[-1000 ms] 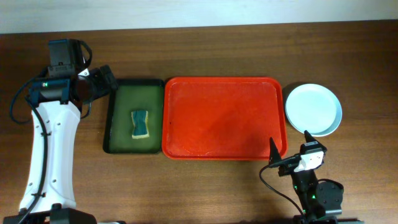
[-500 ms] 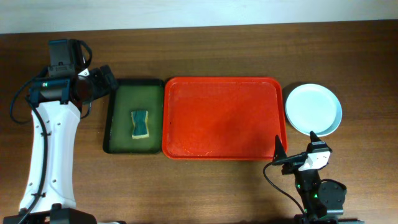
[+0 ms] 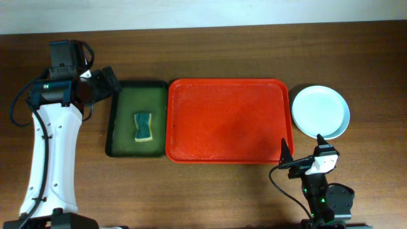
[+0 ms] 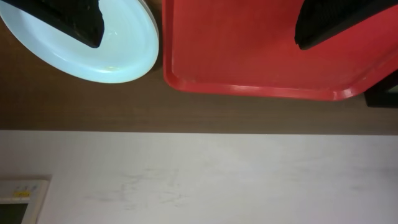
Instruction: Clean dirty plates on tray and stack at the side
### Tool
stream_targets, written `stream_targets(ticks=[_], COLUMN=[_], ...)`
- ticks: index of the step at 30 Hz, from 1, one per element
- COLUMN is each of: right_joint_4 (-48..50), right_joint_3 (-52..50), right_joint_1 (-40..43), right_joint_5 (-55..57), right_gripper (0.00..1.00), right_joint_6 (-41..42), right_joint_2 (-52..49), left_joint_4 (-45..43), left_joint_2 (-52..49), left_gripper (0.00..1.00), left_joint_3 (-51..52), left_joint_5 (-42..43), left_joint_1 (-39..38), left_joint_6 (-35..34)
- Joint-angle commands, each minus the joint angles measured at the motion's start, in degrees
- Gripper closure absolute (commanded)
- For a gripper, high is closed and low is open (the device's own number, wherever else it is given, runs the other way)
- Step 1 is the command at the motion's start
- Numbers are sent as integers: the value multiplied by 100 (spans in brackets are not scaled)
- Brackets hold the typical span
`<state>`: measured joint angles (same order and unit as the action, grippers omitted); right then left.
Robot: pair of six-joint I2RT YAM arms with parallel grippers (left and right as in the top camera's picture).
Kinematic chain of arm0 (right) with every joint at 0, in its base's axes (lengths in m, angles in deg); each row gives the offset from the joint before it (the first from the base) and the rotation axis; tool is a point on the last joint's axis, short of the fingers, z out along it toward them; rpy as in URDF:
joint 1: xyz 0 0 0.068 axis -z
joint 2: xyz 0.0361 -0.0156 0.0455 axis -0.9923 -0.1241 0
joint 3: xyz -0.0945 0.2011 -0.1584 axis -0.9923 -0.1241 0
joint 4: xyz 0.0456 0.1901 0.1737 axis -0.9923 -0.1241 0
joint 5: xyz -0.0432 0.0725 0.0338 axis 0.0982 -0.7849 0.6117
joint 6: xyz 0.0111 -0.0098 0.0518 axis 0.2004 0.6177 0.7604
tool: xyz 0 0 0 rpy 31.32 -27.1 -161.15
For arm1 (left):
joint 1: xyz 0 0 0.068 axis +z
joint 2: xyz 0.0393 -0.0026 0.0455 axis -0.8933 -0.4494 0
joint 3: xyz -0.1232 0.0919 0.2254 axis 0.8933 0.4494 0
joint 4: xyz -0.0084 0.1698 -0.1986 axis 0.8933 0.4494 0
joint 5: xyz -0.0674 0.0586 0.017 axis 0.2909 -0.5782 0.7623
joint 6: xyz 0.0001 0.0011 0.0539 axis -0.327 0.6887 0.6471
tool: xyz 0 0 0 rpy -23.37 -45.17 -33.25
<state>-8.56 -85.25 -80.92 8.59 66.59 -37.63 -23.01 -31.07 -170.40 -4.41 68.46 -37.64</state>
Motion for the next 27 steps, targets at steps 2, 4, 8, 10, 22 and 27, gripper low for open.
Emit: stream_targets(ticks=[2, 4, 8, 10, 22, 27], right_joint_4=[-35, -35, -35, -35, -35, -35], right_joint_3=[-31, -31, -31, -31, -31, -31], right_joint_1=[33, 33, 33, 33, 33, 33], right_joint_5=[46, 46, 46, 46, 46, 46], right_gripper=[1, 1, 1, 1, 1, 1], right_joint_6=[63, 63, 63, 63, 63, 63], right_joint_2=[52, 52, 52, 52, 52, 52], left_joint_4=[-11, -11, -11, -11, -11, -11], left_joint_2=[-31, -31, -31, -37, 1060, 1884], left_gripper=[1, 1, 0, 1, 1, 1], left_joint_3=[0, -2, 0, 13, 15, 15], left_joint_5=[-44, -44, -44, -42, -44, -44], left_joint_1=[15, 15, 15, 13, -2, -2], left_joint_6=[-57, -57, -57, -57, -57, -57])
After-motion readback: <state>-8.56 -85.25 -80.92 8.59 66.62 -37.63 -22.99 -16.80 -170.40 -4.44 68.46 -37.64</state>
